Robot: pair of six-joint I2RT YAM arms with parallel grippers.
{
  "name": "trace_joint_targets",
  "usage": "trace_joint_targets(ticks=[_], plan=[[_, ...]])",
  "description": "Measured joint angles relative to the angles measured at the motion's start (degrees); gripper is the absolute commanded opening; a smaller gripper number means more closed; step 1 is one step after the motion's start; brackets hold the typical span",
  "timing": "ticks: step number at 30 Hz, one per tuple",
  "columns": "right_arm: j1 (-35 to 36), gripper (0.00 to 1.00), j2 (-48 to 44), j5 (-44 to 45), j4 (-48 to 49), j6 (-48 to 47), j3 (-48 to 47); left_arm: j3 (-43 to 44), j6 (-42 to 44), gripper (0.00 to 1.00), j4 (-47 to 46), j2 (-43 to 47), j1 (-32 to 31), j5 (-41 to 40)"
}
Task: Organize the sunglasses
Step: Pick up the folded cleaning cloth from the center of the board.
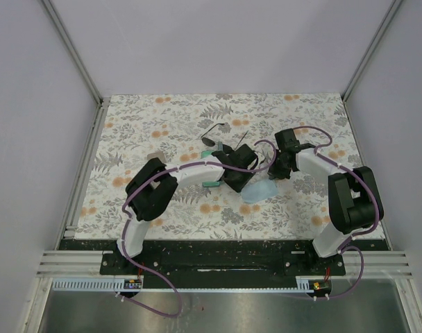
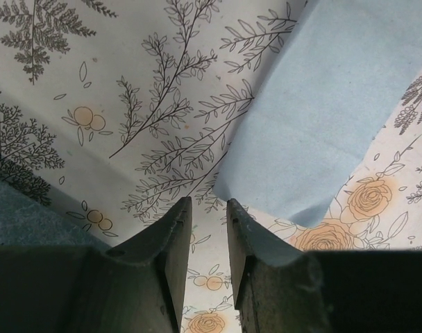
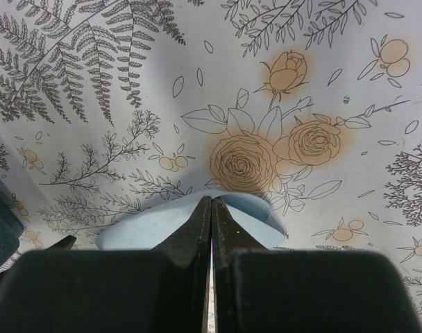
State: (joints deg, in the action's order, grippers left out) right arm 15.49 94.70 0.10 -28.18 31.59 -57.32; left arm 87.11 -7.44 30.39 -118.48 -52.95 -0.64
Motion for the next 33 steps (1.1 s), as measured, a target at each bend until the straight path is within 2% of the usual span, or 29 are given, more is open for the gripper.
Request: trace_joint_targets(ticks=[12, 14, 17, 26, 33], plan=[[0.0, 0.0, 0.0, 0.5, -0.5, -0.5, -0.4, 1.0, 0.0, 0.26, -0.1, -1.8, 1.4, 5.7], [0.0, 0.0, 0.2, 0.5, -0.5, -0.5, -0.4, 1.1, 0.1, 0.19, 0.0, -1.9, 1.5, 6.6], [0.0, 0.0, 0.3, 0.5, -0.6, -0.5, -0.4, 2.0, -0.2, 0.01, -0.1, -2.6, 1.6, 7.6], [0.0, 0.0, 0.1, 0.3, -0.7, -1.2, -0.4, 2.1, -0.8, 0.0, 0.0, -2.7, 1.7, 8.1], [0.0, 0.0, -5.0, 0.2, -1.4, -2.0, -0.4, 1.0, -3.7, 0.0, 0.3, 0.9, 1.7, 7.8]])
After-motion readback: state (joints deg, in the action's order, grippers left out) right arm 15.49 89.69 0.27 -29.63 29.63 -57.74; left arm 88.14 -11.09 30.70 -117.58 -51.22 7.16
